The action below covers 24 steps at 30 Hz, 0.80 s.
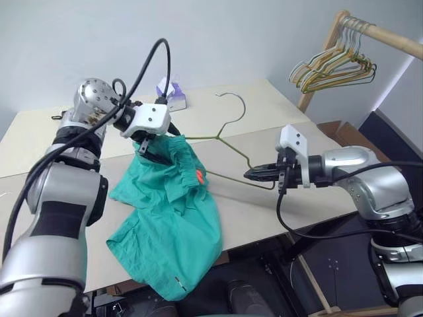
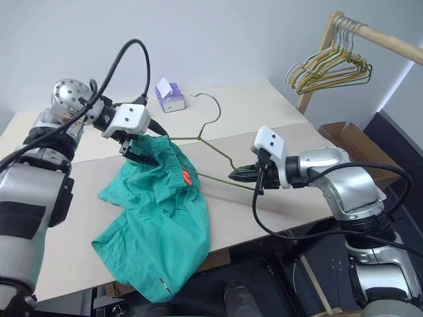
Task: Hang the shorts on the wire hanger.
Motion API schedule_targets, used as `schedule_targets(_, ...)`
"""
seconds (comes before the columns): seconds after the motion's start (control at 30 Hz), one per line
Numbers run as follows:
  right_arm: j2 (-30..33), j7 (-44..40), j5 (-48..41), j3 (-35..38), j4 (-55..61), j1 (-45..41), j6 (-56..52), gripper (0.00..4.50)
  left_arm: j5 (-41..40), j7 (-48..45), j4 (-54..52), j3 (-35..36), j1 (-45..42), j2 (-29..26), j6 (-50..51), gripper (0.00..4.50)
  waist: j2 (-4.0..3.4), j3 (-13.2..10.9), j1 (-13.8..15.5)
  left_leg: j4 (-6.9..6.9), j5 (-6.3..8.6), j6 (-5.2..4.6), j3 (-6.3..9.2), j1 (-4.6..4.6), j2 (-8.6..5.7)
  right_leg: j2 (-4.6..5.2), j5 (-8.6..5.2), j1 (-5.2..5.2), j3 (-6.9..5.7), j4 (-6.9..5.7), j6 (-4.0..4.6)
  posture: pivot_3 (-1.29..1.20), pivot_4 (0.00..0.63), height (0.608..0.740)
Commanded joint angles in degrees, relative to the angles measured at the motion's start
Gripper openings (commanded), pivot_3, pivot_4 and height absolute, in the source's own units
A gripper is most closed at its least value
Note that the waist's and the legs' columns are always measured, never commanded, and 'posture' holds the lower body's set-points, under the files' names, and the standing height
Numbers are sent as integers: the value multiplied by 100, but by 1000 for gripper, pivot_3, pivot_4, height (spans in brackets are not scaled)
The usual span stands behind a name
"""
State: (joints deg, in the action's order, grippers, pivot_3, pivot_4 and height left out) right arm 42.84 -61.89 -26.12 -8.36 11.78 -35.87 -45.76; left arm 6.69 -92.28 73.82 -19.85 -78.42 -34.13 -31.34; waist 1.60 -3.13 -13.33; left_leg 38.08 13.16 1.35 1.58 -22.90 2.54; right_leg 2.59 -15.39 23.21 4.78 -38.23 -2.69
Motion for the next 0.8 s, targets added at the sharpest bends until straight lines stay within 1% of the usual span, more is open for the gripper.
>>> schedule_targets(0.03,65,-87,-181,243,188,-178,66,0,-114,-22,-31,-3,-48,5,-5,3355,0,0,-5,0,0,0,0,0,0,0,0,0,0,0,0,-192,0,740)
schedule_targets(0.2,44,-134,-235,308,153,-222,61,0,-139,-22,-29,-24,-35,5,10,1686,0,0,-9,0,0,0,0,1,0,0,0,0,0,-1,0,-196,0,740)
schedule_targets(0.27,39,-144,-252,332,154,-224,60,0,-209,-22,-34,-23,-25,-8,59,1186,0,0,-9,0,0,0,0,1,0,0,0,0,0,0,0,-196,0,740)
schedule_targets(0.3,38,-152,-256,341,151,-221,66,0,-238,-22,-36,-18,-23,-8,88,824,0,0,-9,0,0,0,0,1,0,0,0,0,0,0,0,-197,0,740)
schedule_targets(0.37,20,-160,-280,370,146,-216,67,0,-293,-22,-46,-40,-30,-23,126,247,0,0,-9,0,0,0,0,1,0,0,0,0,0,0,0,-197,0,740)
schedule_targets(0.4,10,-164,-290,384,145,-213,68,0,-322,-22,-53,-74,-32,-35,135,25,0,0,-8,0,0,0,0,1,0,0,0,0,0,0,0,-197,0,740)
schedule_targets(0.67,-25,-270,-178,454,115,-104,529,0,-765,-22,-150,-195,-27,-103,362,25,0,0,-15,0,0,0,0,1,0,0,0,0,0,-1,-1,-195,0,740)
schedule_targets(0.73,-21,-108,-21,436,50,-85,606,584,-855,-22,-175,-224,-8,-138,431,0,0,0,-15,0,0,0,0,0,0,0,-1,0,0,0,-1,-197,0,740)
schedule_targets(0.8,58,14,49,583,-76,-13,673,1177,-1021,-22,-215,-197,32,-177,581,0,0,0,-16,0,0,0,0,0,0,0,-1,0,0,0,-1,-197,0,740)
